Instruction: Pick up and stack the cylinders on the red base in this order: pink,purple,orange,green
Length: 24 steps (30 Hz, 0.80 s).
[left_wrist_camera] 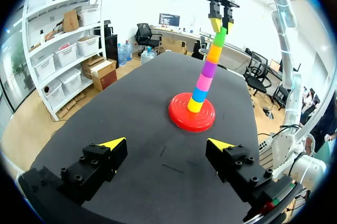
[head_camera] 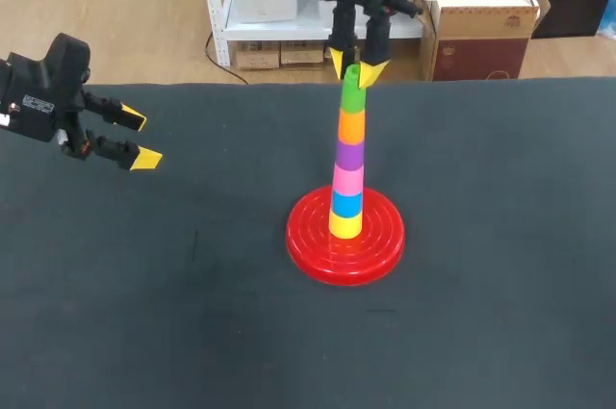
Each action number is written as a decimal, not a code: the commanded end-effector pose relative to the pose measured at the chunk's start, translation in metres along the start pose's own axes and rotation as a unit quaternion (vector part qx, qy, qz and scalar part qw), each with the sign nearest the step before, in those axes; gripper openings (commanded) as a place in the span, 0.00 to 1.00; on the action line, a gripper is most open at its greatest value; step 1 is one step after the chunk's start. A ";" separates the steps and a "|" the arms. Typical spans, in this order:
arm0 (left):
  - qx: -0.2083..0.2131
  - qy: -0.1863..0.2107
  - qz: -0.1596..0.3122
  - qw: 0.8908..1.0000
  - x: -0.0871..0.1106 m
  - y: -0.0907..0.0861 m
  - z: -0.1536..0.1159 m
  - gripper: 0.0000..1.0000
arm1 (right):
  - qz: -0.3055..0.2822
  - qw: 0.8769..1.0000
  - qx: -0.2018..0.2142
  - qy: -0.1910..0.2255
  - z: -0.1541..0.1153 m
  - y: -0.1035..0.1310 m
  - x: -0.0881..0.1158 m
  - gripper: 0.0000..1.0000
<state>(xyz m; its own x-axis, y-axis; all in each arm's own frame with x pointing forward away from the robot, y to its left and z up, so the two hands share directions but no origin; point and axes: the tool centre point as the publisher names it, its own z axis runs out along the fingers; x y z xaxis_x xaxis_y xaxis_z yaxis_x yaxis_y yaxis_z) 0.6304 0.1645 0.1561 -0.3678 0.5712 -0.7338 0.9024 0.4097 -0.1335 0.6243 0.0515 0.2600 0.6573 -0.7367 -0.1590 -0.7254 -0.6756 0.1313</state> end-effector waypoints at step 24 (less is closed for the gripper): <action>0.000 -0.002 0.001 1.000 0.002 0.000 0.000 1.00 | 0.022 0.999 0.029 0.022 0.006 0.003 -0.002 1.00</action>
<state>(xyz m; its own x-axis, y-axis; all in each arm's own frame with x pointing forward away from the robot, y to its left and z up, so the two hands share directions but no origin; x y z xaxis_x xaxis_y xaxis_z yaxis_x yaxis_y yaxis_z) 0.6304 0.1645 0.1561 -0.3678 0.5712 -0.7338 0.9024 0.4096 -0.1335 0.6320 0.0539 0.2570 0.6226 -0.7719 -0.1283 -0.7603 -0.6356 0.1342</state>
